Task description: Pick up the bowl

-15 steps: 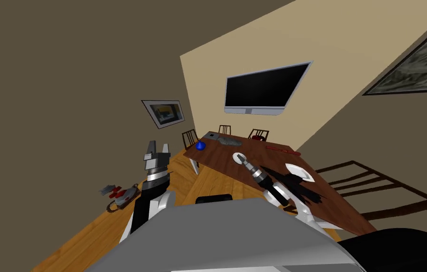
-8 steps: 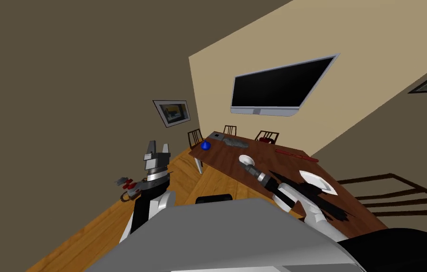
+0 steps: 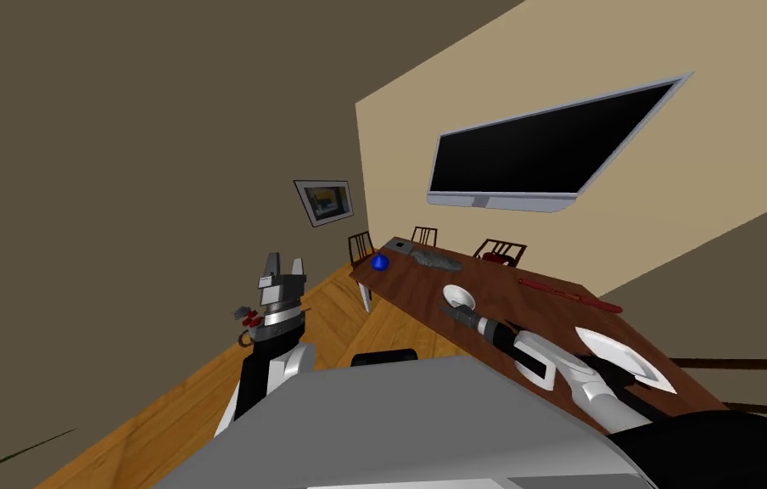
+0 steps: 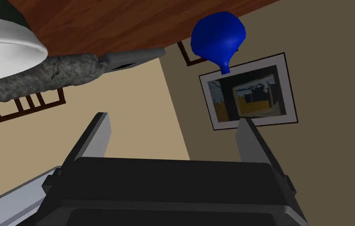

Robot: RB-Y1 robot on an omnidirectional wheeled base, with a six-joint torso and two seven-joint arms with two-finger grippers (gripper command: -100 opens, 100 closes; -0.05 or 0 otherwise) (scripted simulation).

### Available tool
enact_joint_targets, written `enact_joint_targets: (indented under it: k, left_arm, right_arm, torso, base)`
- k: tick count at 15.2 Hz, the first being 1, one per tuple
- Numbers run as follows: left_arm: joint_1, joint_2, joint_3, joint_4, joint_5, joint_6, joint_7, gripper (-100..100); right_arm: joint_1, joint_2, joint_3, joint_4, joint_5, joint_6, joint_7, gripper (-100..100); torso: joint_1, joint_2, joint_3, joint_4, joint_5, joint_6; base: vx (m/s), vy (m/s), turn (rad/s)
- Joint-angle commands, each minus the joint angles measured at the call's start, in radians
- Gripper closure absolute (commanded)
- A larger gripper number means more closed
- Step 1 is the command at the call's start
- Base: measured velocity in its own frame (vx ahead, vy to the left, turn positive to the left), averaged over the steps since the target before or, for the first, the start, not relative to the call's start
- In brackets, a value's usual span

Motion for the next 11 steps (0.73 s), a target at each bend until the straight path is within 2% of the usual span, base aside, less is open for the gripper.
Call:
enact_joint_targets:
  k: [1, 2, 3, 4, 7, 8, 9, 10, 11]
  left_arm:
    - [0.000, 0.000, 0.000, 0.000, 0.000, 0.000, 0.000, 0]
    - [0.000, 0.000, 0.000, 0.000, 0.000, 0.000, 0.000, 0]
    - [0.000, 0.000, 0.000, 0.000, 0.000, 0.000, 0.000, 0]
    - [0.000, 0.000, 0.000, 0.000, 0.000, 0.000, 0.000, 0]
    - [0.000, 0.000, 0.000, 0.000, 0.000, 0.000, 0.000, 0]
    - [0.000, 0.000, 0.000, 0.000, 0.000, 0.000, 0.000, 0]
    - [0.000, 0.000, 0.000, 0.000, 0.000, 0.000, 0.000, 0]
    - [0.000, 0.000, 0.000, 0.000, 0.000, 0.000, 0.000, 0]
    - [0.000, 0.000, 0.000, 0.000, 0.000, 0.000, 0.000, 0]
  right_arm:
    - [0.007, -0.035, 0.008, 0.018, 0.037, 0.013, 0.004, -100]
    - [0.008, -0.069, 0.017, 0.056, 0.068, 0.018, 0.012, -100]
    - [0.008, -0.069, 0.017, 0.056, 0.075, 0.018, 0.012, -100]
    - [0.009, -0.102, 0.028, 0.086, 0.106, 0.022, 0.021, -100]
    - [0.010, -0.133, 0.038, 0.131, 0.148, 0.026, 0.028, -100]
    - [0.012, -0.162, 0.050, 0.166, 0.184, 0.030, 0.036, -100]
    - [0.012, -0.162, 0.050, 0.166, 0.184, 0.030, 0.036, -100]
    - [0.015, -0.190, 0.062, 0.201, 0.218, 0.033, 0.043, -100]
    - [0.015, -0.190, 0.062, 0.201, 0.218, 0.033, 0.043, -100]
  torso:
    - [0.000, 0.000, 0.000, 0.000, 0.000, 0.000]
    - [0.000, 0.000, 0.000, 0.000, 0.000, 0.000]
    - [0.000, 0.000, 0.000, 0.000, 0.000, 0.000]
    - [0.000, 0.001, 0.000, 0.000, 0.000, 0.000]
    - [0.000, 0.000, 0.000, 0.000, 0.000, 0.000]
    - [0.000, 0.000, 0.000, 0.000, 0.000, 0.000]
    - [0.000, 0.000, 0.000, 0.000, 0.000, 0.000]
    - [0.000, 0.000, 0.000, 0.000, 0.000, 0.000]
    - [0.000, 0.000, 0.000, 0.000, 0.000, 0.000]
  base:
    - [0.039, 0.066, 0.139]
    - [0.043, 0.062, 0.202]
    - [0.047, 0.048, 0.160]
    - [0.051, 0.051, 0.159]
    - [0.053, 0.054, 0.155]
    - [0.056, 0.051, 0.151]
    - [0.048, 0.051, 0.121]
    - [0.057, 0.061, 0.158]
    - [0.052, 0.053, 0.140]
